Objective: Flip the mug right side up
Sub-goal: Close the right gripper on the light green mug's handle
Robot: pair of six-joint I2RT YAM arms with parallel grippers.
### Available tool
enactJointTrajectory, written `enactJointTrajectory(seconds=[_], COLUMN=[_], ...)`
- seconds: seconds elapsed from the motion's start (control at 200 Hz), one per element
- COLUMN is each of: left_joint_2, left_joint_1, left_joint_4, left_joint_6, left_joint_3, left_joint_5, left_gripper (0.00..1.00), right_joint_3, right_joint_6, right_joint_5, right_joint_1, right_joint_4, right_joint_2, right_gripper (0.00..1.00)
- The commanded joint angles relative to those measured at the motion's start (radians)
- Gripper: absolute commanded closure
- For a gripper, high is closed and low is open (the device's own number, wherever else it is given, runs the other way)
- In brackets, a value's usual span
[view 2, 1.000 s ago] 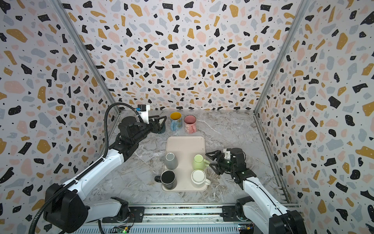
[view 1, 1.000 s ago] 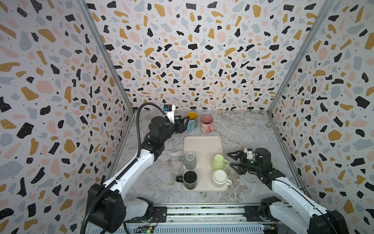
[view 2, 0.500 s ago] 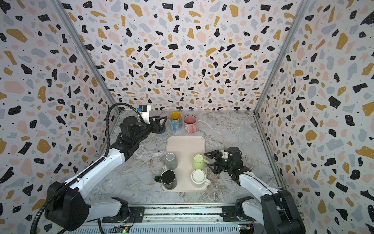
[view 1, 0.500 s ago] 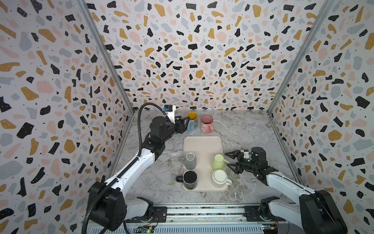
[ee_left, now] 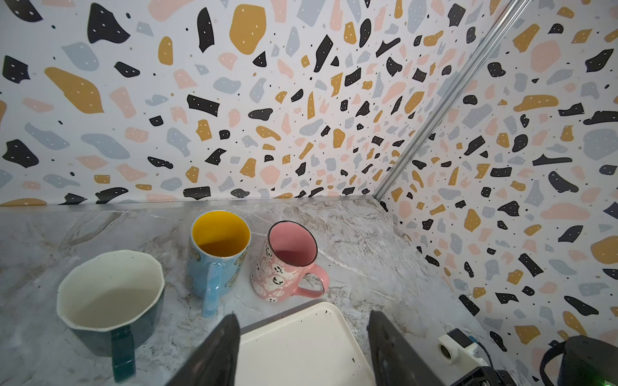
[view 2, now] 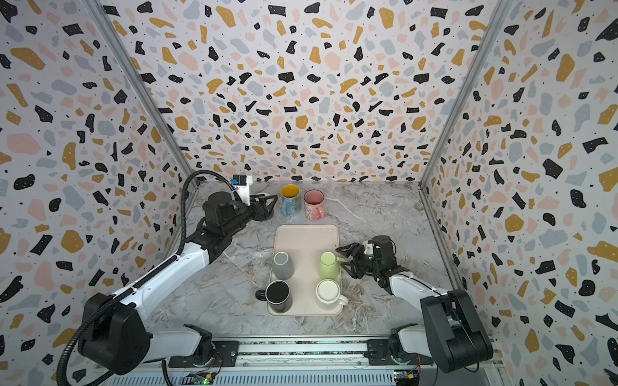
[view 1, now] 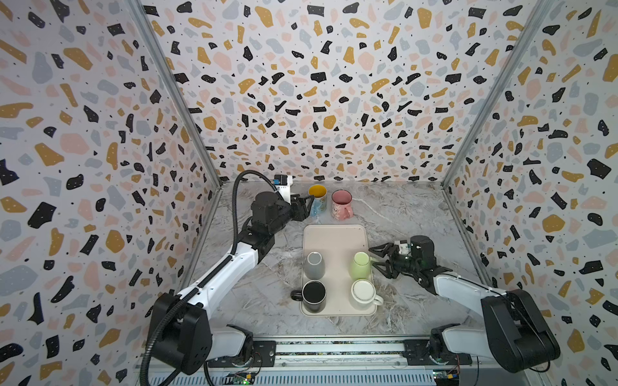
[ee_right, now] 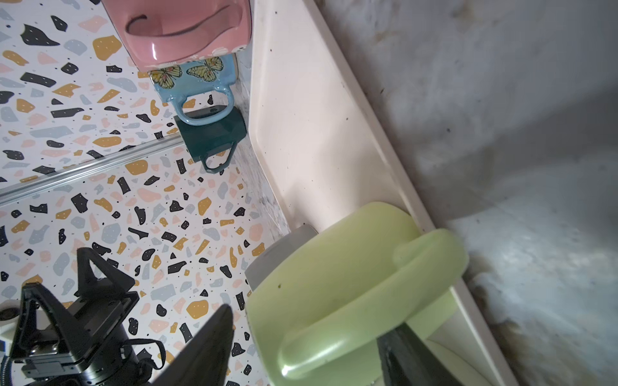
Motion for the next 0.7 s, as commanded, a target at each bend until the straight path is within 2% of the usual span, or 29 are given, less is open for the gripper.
enactJointTrajectory(seconds=[0.0, 0.37, 0.696], left_joint_2=[0.006, 0.021, 0.02], left_joint_1=[0.006, 0.006, 0.008], left_joint_4=[0.027, 0.033, 0.039], left_joint_6=[0.009, -0.01, -0.017], left_joint_3=[0.044, 0.038, 0.034], left_joint_5=[-0.004, 0.012, 0.012], left_gripper=[0.38, 0.38, 0.37], right_joint_3=[0.04, 0.037, 0.037], right_joint_6=[-0.006, 0.117, 0.189], right_joint_5=[0.022, 0.01, 0.001], right_joint_1=[-0.008, -0.024, -0.022], right_joint_4=[0.048, 0.166, 0.294], right_joint_2=[0.023, 0.099, 0.169], right_gripper=[0.33, 0.38, 0.48])
